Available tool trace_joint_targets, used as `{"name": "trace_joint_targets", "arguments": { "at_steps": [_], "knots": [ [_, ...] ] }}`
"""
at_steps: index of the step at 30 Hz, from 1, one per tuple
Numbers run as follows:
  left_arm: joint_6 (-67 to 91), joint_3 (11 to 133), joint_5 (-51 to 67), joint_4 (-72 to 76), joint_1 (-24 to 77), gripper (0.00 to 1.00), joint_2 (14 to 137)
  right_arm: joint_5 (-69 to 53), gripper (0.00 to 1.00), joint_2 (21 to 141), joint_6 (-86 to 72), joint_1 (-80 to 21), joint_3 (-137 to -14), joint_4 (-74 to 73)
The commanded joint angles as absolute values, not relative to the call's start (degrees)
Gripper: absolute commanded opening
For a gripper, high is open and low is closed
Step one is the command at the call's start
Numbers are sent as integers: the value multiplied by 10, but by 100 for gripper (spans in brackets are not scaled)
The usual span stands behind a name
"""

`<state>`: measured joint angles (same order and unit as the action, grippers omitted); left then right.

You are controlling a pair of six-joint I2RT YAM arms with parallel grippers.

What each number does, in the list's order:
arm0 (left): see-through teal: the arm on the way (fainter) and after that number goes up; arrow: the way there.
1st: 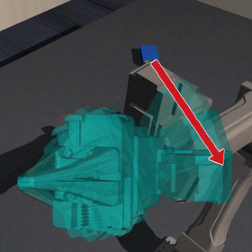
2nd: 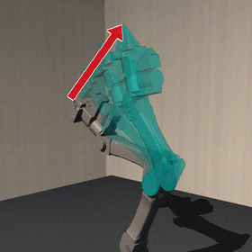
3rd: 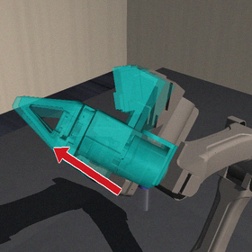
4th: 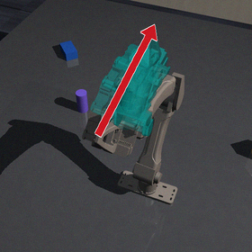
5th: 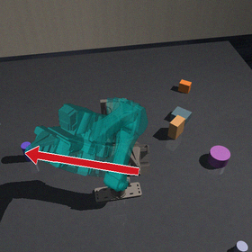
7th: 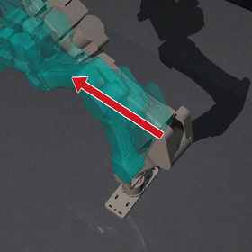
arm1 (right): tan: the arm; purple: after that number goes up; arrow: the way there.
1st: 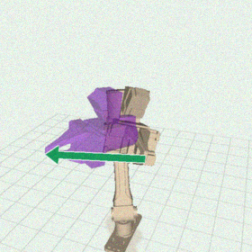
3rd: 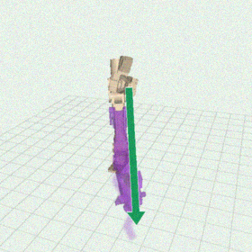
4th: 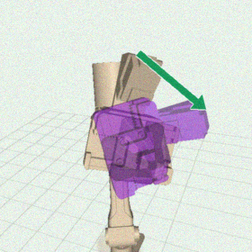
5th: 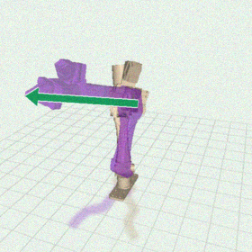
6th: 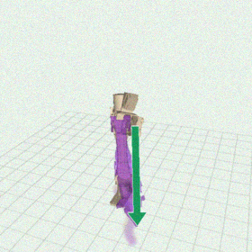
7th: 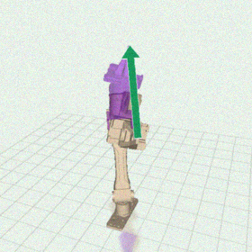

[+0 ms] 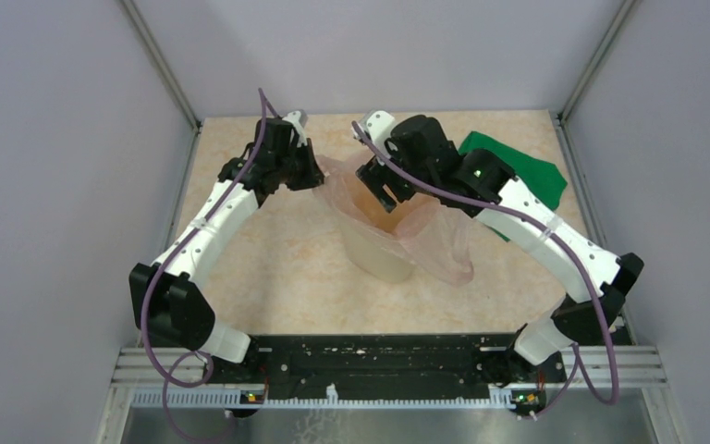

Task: Put the trash bags into the trash bin

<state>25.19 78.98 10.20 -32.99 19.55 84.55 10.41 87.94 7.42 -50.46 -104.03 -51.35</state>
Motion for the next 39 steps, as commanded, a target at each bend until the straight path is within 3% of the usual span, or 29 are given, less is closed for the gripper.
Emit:
{"name": "trace_joint_targets", "arguments": {
  "at_steps": [1,5,12,18,28,39],
  "knots": [
    [238,805,115,-301,194,3,845,116,71,874,99,-502,-1024,-479],
    [236,804,115,-299,194,3,846,135,62,882,114,-502,-1008,-476],
    [232,808,117,-299,193,4,851,149,25,899,123,-496,-1021,-479],
    [229,803,118,-291,193,4,854,187,0,921,94,-461,-1061,-441],
    [224,816,114,-284,194,3,865,193,0,933,66,-410,-1068,-339],
    [231,818,99,-275,194,1,888,200,0,1032,41,-366,-1134,-328]
  ]
}}
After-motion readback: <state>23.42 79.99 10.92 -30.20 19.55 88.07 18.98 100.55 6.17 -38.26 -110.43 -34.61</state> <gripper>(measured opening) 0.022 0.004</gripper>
